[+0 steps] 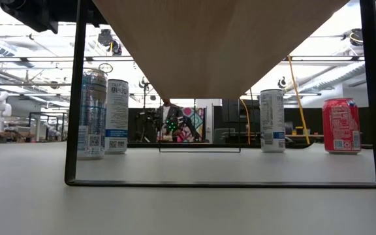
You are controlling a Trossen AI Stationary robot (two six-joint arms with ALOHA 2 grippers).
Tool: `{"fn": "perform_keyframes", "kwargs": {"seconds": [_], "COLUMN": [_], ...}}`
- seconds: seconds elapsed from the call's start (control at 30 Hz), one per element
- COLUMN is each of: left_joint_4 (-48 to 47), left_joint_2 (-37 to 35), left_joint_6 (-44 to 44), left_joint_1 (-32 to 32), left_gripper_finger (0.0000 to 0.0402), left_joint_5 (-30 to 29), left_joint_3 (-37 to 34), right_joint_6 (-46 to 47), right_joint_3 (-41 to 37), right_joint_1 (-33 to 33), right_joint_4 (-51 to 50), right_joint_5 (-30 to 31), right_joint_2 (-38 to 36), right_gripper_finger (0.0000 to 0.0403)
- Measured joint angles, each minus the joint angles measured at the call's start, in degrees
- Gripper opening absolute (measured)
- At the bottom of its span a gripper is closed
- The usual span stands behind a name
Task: Place canned beverage on shelf
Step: Put the middle right blue soda can on the shelf
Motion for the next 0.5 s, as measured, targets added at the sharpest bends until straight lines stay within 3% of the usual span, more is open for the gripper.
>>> {"fn": "perform_keyframes", "kwargs": {"seconds": [0.2,0.37,0.5], "left_joint_4": [-0.02,-0.02,0.73], "left_joint_2": [0.02,0.08,1.42], "left_joint_6": [-0.36,-0.47,-0.38], "left_joint_1": [2.86,4.79,4.92], "left_gripper_finger": [0.0350,0.0354,0.0354], "left_joint_5": [1.90,10.70,12.05], "left_joint_3": [0.00,0.00,0.00], "right_joint_6": [-0.42,-0.67,-1.39], "right_joint_3": [0.00,0.00,0.00], "right_joint_1": [0.00,0.00,-0.04], "right_joint_4": [0.00,0.02,0.13], "right_joint_5": [-0.02,-0.02,-0.15], "right_joint_2": [0.11,0.11,0.11], "right_gripper_finger": [0.0173,0.0173,0.0173]}}
